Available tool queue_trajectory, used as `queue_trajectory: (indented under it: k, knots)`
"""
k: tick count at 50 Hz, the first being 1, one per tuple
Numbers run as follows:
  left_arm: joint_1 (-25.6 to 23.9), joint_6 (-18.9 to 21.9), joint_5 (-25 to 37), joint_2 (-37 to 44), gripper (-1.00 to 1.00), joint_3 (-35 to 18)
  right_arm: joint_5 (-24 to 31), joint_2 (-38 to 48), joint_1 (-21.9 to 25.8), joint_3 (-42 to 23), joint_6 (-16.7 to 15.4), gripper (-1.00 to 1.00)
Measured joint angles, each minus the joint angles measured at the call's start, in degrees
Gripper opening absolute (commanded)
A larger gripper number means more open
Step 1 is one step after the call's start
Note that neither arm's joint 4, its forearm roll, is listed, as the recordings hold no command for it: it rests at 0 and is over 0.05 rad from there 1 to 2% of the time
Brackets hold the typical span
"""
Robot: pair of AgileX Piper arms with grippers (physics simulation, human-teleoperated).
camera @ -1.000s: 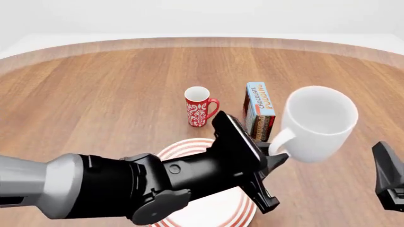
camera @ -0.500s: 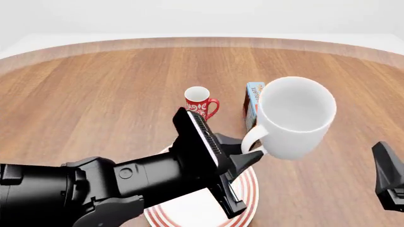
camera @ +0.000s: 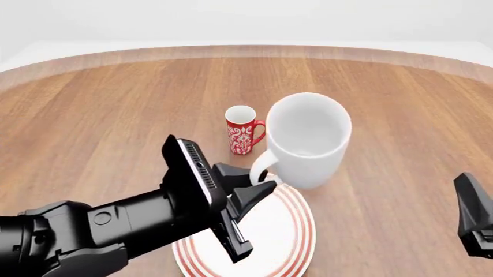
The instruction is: Pick up the white mug and put it on the plate, and put the chocolate pudding to the right of the plate.
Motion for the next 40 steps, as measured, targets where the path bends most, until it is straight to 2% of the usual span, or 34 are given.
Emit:
queue_trajectory:
  k: [17,40]
  knots:
    - [3.78,-1.06,-0.67,-4.63,-1.00,5.85,-0.05,0.00,0.06,0.02,-0.20,1.00]
    - [6.39,-2.58,-2.33,-7.42,-1.00,11.98,-0.03,0.00,0.04,-0.01,-0.27,1.00]
